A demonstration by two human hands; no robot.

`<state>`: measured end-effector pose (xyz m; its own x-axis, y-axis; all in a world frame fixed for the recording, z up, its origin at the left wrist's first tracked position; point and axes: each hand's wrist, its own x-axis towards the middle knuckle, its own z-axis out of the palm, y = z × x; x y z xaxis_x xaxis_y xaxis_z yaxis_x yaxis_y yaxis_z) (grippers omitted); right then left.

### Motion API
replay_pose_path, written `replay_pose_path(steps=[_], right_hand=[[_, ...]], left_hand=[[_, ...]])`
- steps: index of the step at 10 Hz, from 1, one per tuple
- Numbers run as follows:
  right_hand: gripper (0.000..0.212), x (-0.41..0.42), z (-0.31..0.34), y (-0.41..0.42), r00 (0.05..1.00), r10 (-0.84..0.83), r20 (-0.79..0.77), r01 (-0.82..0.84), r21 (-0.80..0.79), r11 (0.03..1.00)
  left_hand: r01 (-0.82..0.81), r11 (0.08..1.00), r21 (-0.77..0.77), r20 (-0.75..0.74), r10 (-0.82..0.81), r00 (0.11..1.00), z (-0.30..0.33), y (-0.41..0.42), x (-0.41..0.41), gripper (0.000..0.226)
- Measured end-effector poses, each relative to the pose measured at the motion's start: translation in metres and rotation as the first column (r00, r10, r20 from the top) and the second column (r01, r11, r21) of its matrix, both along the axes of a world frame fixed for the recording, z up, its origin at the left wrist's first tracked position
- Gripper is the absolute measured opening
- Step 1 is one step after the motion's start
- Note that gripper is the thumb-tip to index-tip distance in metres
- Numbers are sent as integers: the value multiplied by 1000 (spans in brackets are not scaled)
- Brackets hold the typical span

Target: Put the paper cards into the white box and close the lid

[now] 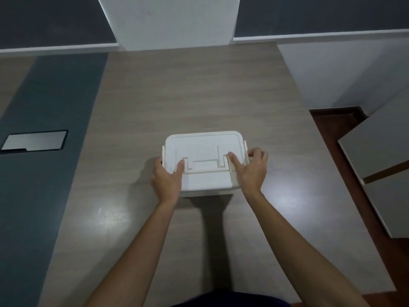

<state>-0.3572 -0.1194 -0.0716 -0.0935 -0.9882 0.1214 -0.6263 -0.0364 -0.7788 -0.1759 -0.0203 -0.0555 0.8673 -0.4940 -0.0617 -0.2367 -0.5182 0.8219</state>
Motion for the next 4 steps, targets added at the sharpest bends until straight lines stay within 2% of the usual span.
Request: replay_pose_path(steps=[2,3,4], right_hand=[[59,28,5,-42,1000,7,-20,-6,58,998],[57,28,9,-48,1000,-11,20,9,98,995],[43,13,4,-28,966,-109,236,68,175,982]], left_hand=[[30,999,24,-11,-30,999,2,-42,27,59],[75,997,33,-44,-74,996,2,-48,33,58],[69,998,-9,-144,-69,987,-2,-33,35,67]])
